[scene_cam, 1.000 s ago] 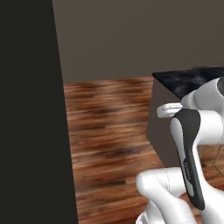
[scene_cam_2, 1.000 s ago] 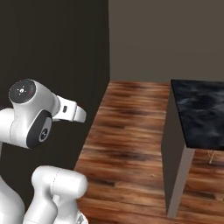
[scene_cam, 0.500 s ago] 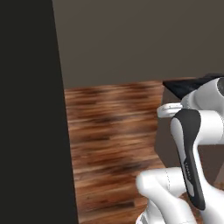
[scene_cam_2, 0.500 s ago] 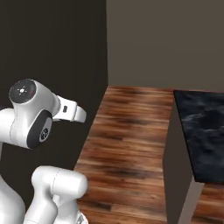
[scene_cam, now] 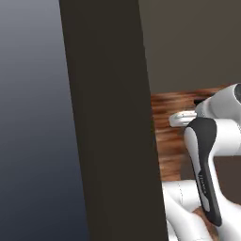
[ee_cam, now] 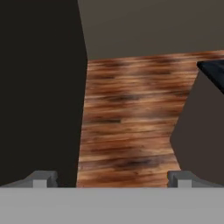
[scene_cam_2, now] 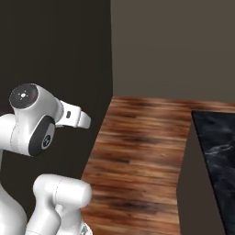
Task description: There is a tray on the dining counter. Grab the cup, mug, and pitcher and place them on the tray. The pitcher may be placed next to the tray if it cannot fit the tray.
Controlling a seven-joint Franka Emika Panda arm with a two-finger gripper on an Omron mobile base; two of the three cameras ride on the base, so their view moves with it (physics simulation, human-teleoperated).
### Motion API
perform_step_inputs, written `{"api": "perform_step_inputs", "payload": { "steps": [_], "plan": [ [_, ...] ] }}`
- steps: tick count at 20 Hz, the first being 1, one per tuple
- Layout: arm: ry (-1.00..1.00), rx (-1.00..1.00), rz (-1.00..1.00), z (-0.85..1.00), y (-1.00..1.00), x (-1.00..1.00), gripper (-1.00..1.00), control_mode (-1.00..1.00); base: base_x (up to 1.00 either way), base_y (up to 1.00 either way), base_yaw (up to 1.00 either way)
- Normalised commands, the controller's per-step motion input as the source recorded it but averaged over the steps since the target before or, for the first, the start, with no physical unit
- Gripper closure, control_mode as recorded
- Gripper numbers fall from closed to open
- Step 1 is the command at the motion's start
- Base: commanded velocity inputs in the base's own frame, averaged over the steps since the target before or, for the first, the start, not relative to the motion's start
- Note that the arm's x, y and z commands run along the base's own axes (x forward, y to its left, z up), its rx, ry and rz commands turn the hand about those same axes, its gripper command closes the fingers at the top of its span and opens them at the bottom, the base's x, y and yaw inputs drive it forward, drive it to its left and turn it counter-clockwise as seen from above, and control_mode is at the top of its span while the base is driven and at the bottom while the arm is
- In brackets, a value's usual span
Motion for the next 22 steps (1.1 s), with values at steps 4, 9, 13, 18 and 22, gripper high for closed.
{"api": "perform_step_inputs", "payload": {
  "steps": [4,9,13,18,22],
  "plan": [
    [0.00,0.00,0.00,0.00,0.00,0.00,-1.00,1.00,0.83,0.42,0.00],
    [0.00,0.00,0.00,0.00,0.00,0.00,-1.00,1.00,0.85,0.41,0.00],
    [0.00,0.00,0.00,0.00,0.00,0.00,-1.00,1.00,0.89,0.32,0.00],
    [0.00,0.00,0.00,0.00,0.00,0.00,-1.00,1.00,0.90,0.18,-0.01],
    [0.00,0.00,0.00,0.00,0.00,0.00,-1.00,1.00,0.97,0.06,-0.04]
  ]
}}
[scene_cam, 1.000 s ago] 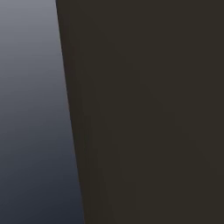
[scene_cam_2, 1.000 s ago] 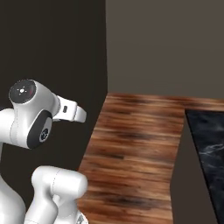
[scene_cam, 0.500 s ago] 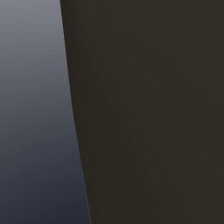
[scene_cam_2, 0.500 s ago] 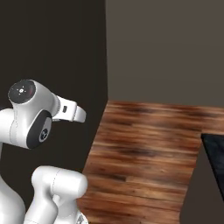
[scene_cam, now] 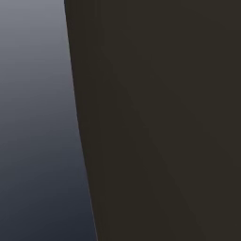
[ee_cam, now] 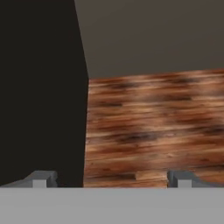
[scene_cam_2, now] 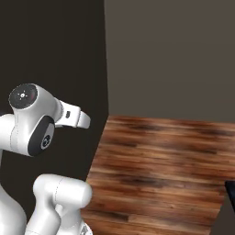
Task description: There is a tray on the dining counter. Grab the cup, mug, and pitcher and place them on the tray. The pitcher may be placed next to the tray if it cannot fit the tray.
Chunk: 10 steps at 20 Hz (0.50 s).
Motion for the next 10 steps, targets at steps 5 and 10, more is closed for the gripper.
{"api": "perform_step_inputs", "payload": {
  "steps": [5,10],
  "plan": [
    [0.00,0.00,0.00,0.00,0.00,0.00,-1.00,1.00,0.98,0.08,-0.09],
    [0.00,0.00,0.00,0.00,0.00,0.00,-1.00,1.00,0.83,0.04,-0.21]
  ]
}}
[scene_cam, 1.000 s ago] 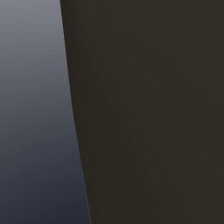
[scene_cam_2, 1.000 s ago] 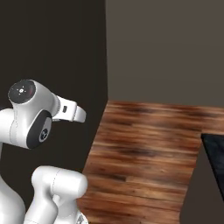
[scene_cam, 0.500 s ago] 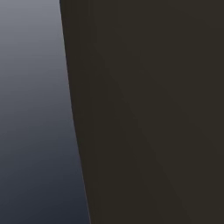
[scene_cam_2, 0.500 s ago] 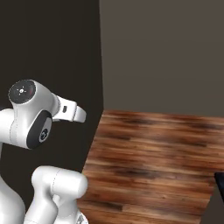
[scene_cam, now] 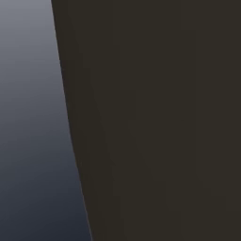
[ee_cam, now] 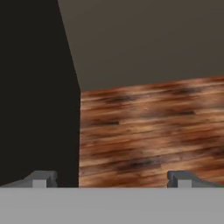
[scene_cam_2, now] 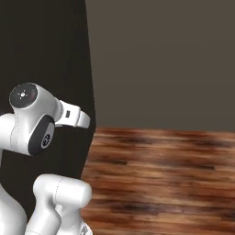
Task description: There is a tray on the dining counter. Grab the cup, mug, and pitcher and place them on the tray. The pitcher may be placed next to the tray if it cannot fit the tray.
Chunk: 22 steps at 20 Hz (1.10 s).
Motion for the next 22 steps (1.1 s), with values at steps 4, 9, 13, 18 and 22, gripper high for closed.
{"api": "perform_step_inputs", "payload": {
  "steps": [4,9,13,18,22],
  "plan": [
    [0.00,0.00,0.00,0.00,0.00,0.00,-1.00,1.00,0.70,0.00,-0.36],
    [0.00,0.00,0.00,0.00,0.00,0.00,-1.00,1.00,0.66,0.00,-0.47],
    [0.00,0.00,0.00,0.00,0.00,0.00,-1.00,1.00,0.61,0.03,-0.54],
    [0.00,0.00,0.00,0.00,0.00,0.00,-1.00,1.00,0.59,0.10,-0.61],
    [0.00,0.00,0.00,0.00,0.00,0.00,-1.00,1.00,0.59,0.28,-0.63]
  ]
}}
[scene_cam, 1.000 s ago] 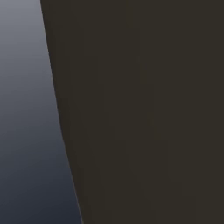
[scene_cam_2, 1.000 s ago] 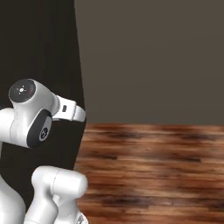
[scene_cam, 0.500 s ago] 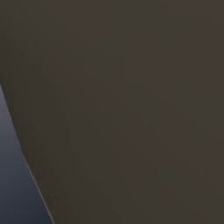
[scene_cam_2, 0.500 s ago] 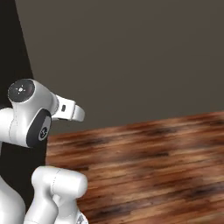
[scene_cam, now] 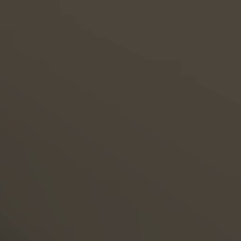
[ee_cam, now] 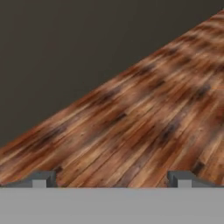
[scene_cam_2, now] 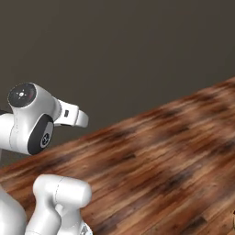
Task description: There is a tray on the dining counter. Grab the cup, mug, and pitcher and place them on the tray. The pitcher may be placed next to the tray if it cannot fit the tray.
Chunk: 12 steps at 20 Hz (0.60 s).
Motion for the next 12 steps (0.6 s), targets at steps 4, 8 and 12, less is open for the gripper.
{"api": "perform_step_inputs", "payload": {
  "steps": [4,8,12],
  "plan": [
    [0.00,0.00,0.00,0.00,0.00,0.00,-1.00,1.00,0.69,0.54,-0.66],
    [0.00,0.00,0.00,0.00,0.00,0.00,-1.00,1.00,0.74,0.66,-0.66],
    [0.00,0.00,0.00,0.00,0.00,0.00,-1.00,1.00,0.77,0.70,-0.65]
  ]
}}
